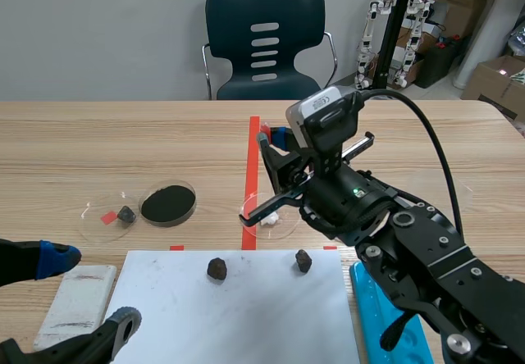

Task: Squeeze the dropper onto the mineral

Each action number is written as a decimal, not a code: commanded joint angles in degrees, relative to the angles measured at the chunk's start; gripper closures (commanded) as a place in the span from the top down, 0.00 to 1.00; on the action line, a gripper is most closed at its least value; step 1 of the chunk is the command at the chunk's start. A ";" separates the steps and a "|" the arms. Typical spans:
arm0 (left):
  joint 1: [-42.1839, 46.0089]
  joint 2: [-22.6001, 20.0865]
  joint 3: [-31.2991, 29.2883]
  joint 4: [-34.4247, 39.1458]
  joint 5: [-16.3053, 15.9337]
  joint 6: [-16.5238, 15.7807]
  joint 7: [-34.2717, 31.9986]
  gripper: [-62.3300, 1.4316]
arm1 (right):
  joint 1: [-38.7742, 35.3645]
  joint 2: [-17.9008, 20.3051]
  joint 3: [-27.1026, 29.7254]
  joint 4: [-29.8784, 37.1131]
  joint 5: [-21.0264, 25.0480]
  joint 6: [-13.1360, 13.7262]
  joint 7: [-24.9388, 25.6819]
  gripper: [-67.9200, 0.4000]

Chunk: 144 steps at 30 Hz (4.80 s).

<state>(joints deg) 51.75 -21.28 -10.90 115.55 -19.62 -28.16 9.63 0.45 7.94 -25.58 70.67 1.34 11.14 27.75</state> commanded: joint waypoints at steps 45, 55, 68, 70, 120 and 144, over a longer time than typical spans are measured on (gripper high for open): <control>0.44 0.28 -0.11 1.53 -0.79 -0.11 -0.79 0.85 | 1.16 -0.20 0.13 0.70 0.57 -0.20 0.63 0.02; 0.44 0.28 -0.11 1.53 -0.79 -0.11 -0.79 0.85 | 1.16 -0.20 0.13 0.70 0.57 -0.20 0.63 0.02; 0.44 0.28 -0.11 1.53 -0.79 -0.11 -0.79 0.85 | 1.16 -0.20 0.13 0.70 0.61 -0.17 0.68 0.02; 0.44 0.28 -0.11 1.53 -0.79 -0.11 -0.79 0.85 | 1.16 -0.20 0.13 0.70 0.85 0.04 0.68 0.02; 0.44 0.28 -0.11 1.53 -0.79 -0.11 -0.79 0.85 | -11.96 7.02 0.63 23.80 1.88 0.42 -5.05 0.02; 0.44 0.28 -0.11 1.53 -0.79 -0.11 -0.81 0.85 | -52.28 15.89 25.66 51.65 7.52 11.98 -0.46 0.02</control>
<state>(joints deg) 51.75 -21.28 -10.90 115.55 -19.62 -28.16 9.63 -52.36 23.97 -0.43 122.17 8.08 22.96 25.89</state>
